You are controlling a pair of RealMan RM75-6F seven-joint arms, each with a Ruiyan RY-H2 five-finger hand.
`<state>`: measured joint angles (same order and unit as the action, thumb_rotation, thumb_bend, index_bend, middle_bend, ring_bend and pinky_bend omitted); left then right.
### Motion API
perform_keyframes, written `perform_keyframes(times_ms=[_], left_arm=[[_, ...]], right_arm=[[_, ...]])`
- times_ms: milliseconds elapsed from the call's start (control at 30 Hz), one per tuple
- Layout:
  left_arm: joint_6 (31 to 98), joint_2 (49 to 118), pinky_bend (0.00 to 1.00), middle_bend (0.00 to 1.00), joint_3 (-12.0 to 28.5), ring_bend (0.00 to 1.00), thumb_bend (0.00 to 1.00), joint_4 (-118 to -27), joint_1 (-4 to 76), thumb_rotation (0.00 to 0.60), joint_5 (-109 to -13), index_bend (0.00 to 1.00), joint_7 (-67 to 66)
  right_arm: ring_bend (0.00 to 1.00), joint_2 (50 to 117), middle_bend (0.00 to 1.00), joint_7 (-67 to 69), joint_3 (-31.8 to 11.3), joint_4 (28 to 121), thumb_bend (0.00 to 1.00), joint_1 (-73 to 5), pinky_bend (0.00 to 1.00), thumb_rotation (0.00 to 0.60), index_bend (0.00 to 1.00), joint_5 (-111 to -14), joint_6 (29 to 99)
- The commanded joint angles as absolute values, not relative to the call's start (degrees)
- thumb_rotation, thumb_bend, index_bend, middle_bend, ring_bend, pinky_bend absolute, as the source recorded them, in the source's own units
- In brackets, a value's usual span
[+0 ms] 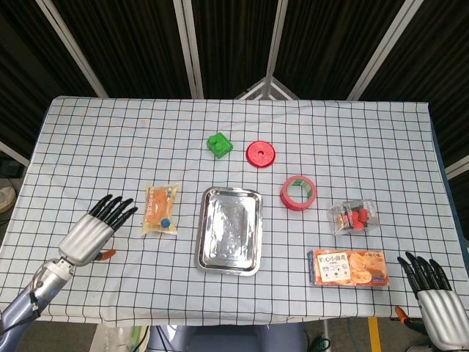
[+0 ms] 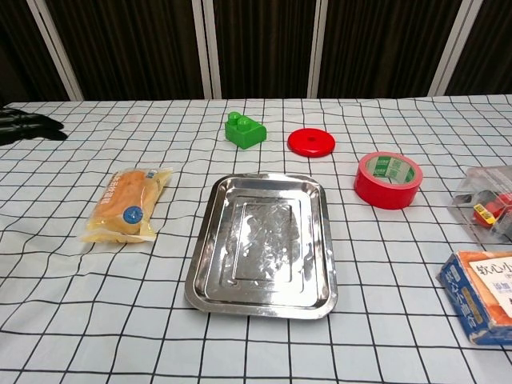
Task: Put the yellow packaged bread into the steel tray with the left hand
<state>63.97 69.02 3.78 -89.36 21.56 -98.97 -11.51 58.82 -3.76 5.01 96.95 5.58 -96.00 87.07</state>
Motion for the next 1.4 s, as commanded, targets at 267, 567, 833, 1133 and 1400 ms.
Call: perform_keyframes(times_ms=[267,567,833,1133,1400], left_arm=[[49.9,75.6,0.00,0.00,7.5,0.00,0.00,-85.0,31.2,0.600,-88.0,0.00,-19.6],[46.7,79.9,0.00,0.00,7.3,0.00,0.00,-79.9,35.2,0.600,-84.7,0.00,-21.8],[45.7,82.6,0.00,0.00,6.1,0.00,0.00,-76.7,37.2,0.600,-83.7,0.00,-21.5],[45.3,84.0,0.00,0.08,5.4,0.03,0.00,-76.7,38.7,0.600,-81.2,0.02,-25.1],[48.1,86.9,0.35,0.39,5.6,0.31,0.06,-74.9,38.9,0.600,-78.4,0.31,-30.8]], right_arm=[[0.00,57.7,0.00,-0.8,2.5,96.9,0.30,4.2,0.00,0.600,0.00,-89.8,84.7],[0.00,58.1,0.00,-2.4,1.7,97.3,0.30,3.6,0.00,0.600,0.00,-87.1,83.4],[0.00,58.2,0.00,-3.2,1.5,97.6,0.30,3.4,0.00,0.600,0.00,-86.3,83.3],[0.00,57.9,0.00,-2.9,1.7,97.8,0.30,3.5,0.00,0.600,0.00,-86.6,83.8],[0.00,57.6,0.00,-2.2,1.8,97.6,0.30,3.5,0.00,0.600,0.00,-86.7,84.0]])
